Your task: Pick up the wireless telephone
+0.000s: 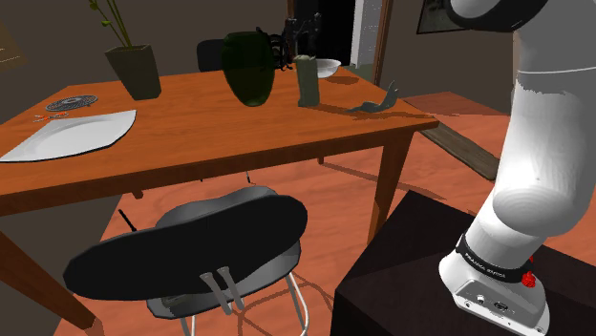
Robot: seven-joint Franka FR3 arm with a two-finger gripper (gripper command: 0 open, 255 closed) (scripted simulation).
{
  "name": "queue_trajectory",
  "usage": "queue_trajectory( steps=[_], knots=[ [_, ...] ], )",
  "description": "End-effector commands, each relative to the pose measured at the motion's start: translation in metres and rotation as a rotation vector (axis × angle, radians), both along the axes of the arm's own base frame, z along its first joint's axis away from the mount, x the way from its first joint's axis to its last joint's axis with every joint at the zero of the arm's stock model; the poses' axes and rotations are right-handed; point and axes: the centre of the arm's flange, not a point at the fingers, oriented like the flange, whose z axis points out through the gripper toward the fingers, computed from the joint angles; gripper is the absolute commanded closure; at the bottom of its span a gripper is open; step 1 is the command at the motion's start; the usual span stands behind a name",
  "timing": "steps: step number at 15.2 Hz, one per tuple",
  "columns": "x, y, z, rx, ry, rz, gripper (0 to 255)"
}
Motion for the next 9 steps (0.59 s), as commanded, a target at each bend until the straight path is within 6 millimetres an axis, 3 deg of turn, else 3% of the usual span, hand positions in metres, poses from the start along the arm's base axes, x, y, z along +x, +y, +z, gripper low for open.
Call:
queue_trajectory(
  steps=[1, 3, 5, 7, 8, 9],
  knots=[
    [0.0, 0.008, -0.037, 0.029, 0.129, 0.006, 255],
    [0.008, 0.004, -0.03, 0.03, 0.128, 0.006, 255],
    [0.027, 0.014, -0.034, 0.028, 0.129, 0.005, 255],
    [0.031, 0.026, -0.03, 0.025, 0.13, 0.004, 255],
    [0.014, 0.036, -0.025, 0.022, 0.131, 0.005, 255],
    [0.018, 0.033, -0.026, 0.024, 0.131, 0.005, 255]
  ],
)
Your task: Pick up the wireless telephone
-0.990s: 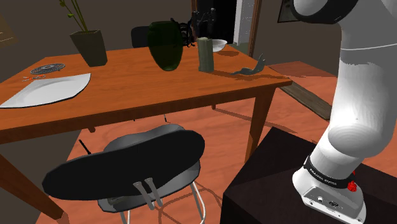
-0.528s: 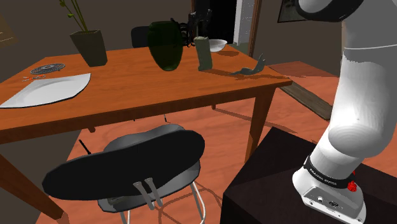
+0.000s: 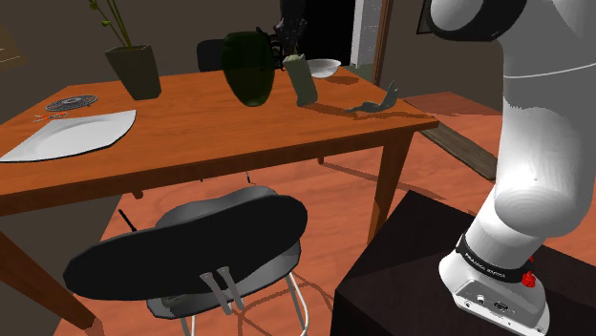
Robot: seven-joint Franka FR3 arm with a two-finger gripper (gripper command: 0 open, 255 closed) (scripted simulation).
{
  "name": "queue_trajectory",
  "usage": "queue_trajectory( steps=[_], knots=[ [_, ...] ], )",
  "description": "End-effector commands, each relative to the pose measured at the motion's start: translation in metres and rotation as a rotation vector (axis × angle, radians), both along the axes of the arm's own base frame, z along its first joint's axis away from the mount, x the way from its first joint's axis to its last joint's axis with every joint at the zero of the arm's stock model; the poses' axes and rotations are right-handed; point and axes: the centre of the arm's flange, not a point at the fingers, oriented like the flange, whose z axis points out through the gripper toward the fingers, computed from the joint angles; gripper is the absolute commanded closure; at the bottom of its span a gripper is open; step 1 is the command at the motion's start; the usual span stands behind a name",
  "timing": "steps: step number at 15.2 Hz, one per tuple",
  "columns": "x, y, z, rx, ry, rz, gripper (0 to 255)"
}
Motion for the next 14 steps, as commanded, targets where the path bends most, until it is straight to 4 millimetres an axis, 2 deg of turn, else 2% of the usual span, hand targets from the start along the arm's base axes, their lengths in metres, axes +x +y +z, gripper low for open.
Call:
queue_trajectory(
  steps=[1, 14],
  knots=[
    [-0.032, -0.02, -0.036, 0.033, 0.165, -0.001, 255],
    [-0.032, -0.02, 0.033, 0.033, 0.165, -0.001, 255]
  ],
)
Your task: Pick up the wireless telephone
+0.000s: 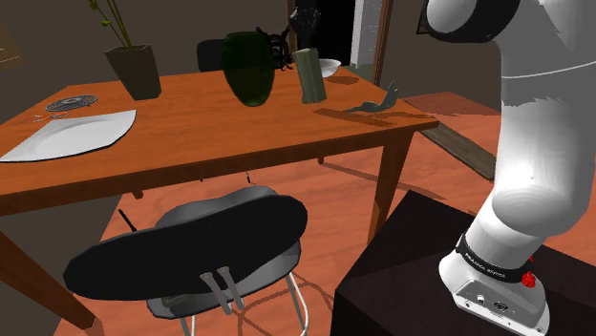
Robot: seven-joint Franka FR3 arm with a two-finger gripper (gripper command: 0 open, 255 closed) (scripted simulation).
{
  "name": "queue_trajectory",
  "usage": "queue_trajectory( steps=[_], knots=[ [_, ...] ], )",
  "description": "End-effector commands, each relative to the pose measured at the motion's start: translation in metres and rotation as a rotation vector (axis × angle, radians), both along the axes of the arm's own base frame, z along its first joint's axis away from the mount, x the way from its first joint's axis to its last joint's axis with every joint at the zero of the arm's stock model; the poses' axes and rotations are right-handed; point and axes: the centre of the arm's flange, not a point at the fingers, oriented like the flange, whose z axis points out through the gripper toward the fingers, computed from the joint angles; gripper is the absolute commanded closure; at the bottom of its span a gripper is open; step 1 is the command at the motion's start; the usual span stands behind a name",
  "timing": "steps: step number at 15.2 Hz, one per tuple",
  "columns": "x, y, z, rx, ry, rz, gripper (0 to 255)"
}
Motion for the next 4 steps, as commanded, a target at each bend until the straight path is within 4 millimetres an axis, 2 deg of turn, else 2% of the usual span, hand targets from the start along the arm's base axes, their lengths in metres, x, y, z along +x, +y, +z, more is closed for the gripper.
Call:
queue_trajectory(
  steps=[1, 4],
  knots=[
    [-0.0014, -0.0006, 0.0108, 0.0, 0.0, 0.0, 255],
    [-0.0014, -0.0006, 0.0169, 0.0, 0.0, 0.0, 255]
  ],
)
